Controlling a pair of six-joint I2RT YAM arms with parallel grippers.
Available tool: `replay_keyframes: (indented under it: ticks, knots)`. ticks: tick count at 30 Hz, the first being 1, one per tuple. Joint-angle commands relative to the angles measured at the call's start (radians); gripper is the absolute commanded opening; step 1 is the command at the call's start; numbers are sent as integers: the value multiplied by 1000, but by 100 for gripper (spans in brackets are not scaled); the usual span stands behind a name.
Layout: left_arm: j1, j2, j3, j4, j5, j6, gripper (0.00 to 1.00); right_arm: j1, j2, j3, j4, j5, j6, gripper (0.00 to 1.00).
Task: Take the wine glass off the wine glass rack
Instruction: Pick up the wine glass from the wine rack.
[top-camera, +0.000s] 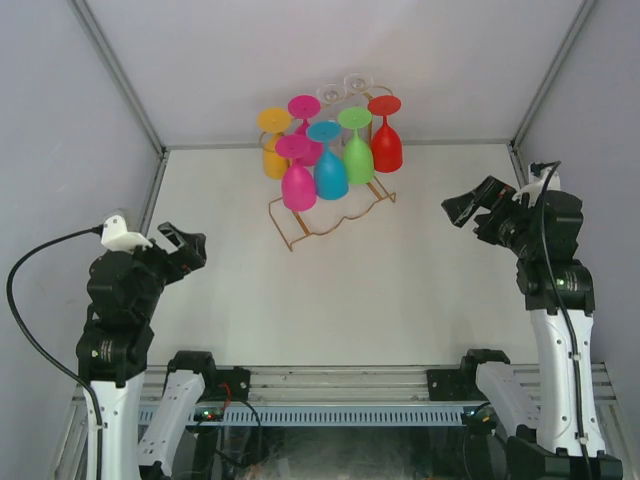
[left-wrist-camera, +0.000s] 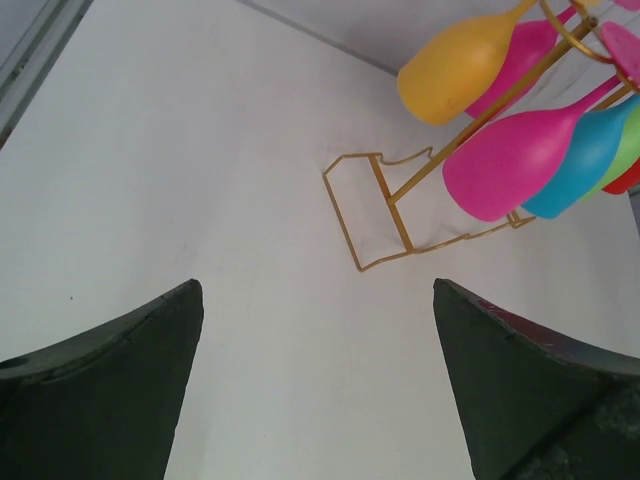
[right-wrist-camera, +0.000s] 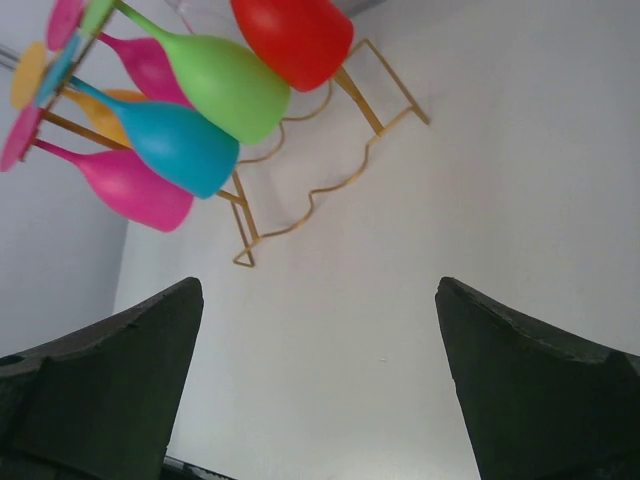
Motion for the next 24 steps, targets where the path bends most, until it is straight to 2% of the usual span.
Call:
replay_keyframes:
  ticks: [1, 10, 13, 17, 24]
  knots:
    - [12, -12, 8, 102, 10, 32, 100, -24, -37, 49, 84, -38, 60, 100]
    - [15, -125, -150, 208, -22, 37, 100, -82, -44, 9, 98, -116, 81, 100]
    - [16, -138, -153, 205, -65, 36, 100, -83, -30, 9, 121, -159, 102, 100]
    - [16, -143, -154, 203, -127, 16, 100, -89, -21, 8, 128, -136, 114, 100]
    - [16, -123, -141, 184, -148, -1, 100, -139, 8, 8, 148, -186, 168, 100]
